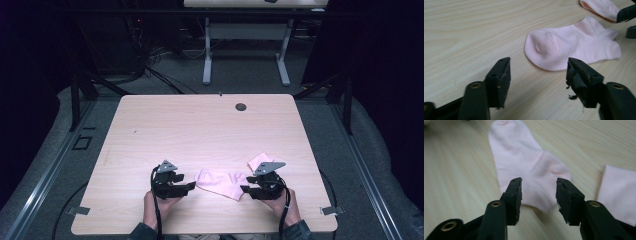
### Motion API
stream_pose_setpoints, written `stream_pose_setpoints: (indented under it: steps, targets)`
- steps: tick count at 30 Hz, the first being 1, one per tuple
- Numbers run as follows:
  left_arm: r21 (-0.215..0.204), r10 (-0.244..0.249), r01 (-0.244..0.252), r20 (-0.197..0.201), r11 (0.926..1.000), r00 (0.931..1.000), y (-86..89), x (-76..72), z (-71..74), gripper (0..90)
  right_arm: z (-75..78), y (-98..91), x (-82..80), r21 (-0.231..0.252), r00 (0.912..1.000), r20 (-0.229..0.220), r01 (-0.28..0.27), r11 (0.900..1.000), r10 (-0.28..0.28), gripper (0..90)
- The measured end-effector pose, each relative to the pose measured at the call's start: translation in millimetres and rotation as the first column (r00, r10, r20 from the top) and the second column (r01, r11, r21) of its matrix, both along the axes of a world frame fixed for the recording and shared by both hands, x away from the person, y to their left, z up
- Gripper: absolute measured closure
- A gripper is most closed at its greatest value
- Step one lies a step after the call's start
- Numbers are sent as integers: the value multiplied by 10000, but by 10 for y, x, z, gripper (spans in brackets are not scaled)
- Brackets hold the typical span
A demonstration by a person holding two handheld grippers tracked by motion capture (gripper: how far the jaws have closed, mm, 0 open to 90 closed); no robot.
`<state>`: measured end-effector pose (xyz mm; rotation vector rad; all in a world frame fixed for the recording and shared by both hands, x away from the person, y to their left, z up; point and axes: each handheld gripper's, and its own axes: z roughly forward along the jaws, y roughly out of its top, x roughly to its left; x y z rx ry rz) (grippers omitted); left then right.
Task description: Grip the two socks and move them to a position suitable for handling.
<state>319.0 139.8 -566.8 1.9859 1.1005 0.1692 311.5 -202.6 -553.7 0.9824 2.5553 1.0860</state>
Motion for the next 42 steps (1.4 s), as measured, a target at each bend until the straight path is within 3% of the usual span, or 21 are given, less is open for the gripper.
stream_pose_setpoints:
  steps: [4,7,10,15,17,20,23,25,26,31,32,35,38,41,42]
  targets:
    - [291,-311,297,471,9991,9984,2,-36,24,242,10,147,-77,-265,9968,153,-777,9966,781,498]
    - [531,-564,527,700,9972,9959,-28,-61,17,177,-102,267,-98,-573,9924,-53,-1228,9908,1227,519]
    - [689,-880,820,893,9942,9921,-57,-80,10,130,-163,318,-118,-887,9905,-46,-1372,9866,1374,594]
    - [1289,-1511,1331,1418,9827,9783,-150,-124,38,137,-173,315,-119,-1153,9928,312,-1114,9871,1157,794]
    - [1569,-1762,1514,1583,9759,9715,-203,-141,41,153,-170,306,-114,-1191,9933,274,-1084,9869,1124,811]
    - [1871,-2053,1720,1763,9672,9627,-287,-153,35,172,-163,276,-80,-802,9946,-69,-1038,9914,1036,815]
    - [2089,-2430,2013,1980,9570,9496,-393,-169,43,208,-118,243,-68,-345,9945,-363,-997,9944,984,815]
    - [2166,-2852,2399,2105,9463,9351,-474,-182,58,237,-68,229,-65,-55,9941,-561,-931,9956,926,815]
    - [2318,-3075,2559,2240,9385,9248,-533,-193,69,247,-42,223,-62,94,9927,-688,-982,9951,986,814]
    - [2586,-3954,3351,2348,9060,8880,-767,-221,85,311,76,204,-44,595,9905,-1055,-823,9948,883,812]
    - [2670,-4159,3527,2374,8968,8779,-823,-222,89,326,97,198,-37,658,9889,-1170,-846,9942,918,812]
    - [2964,-4547,3811,2409,8757,8574,-929,-223,94,403,151,178,-20,919,9867,-1308,-845,9922,961,812]
    - [3063,-4912,4175,2250,8555,8415,-1034,-205,82,462,193,159,-8,1209,9849,-1377,-888,9887,1053,811]
    - [3025,-5038,4320,2229,8496,8346,-1079,-187,80,590,209,154,-8,1361,9841,-1393,-912,9865,1101,810]
    - [2919,-5000,4317,2250,8535,8363,-1084,-179,83,639,207,151,-6,1405,9837,-1412,-917,9858,1117,809]
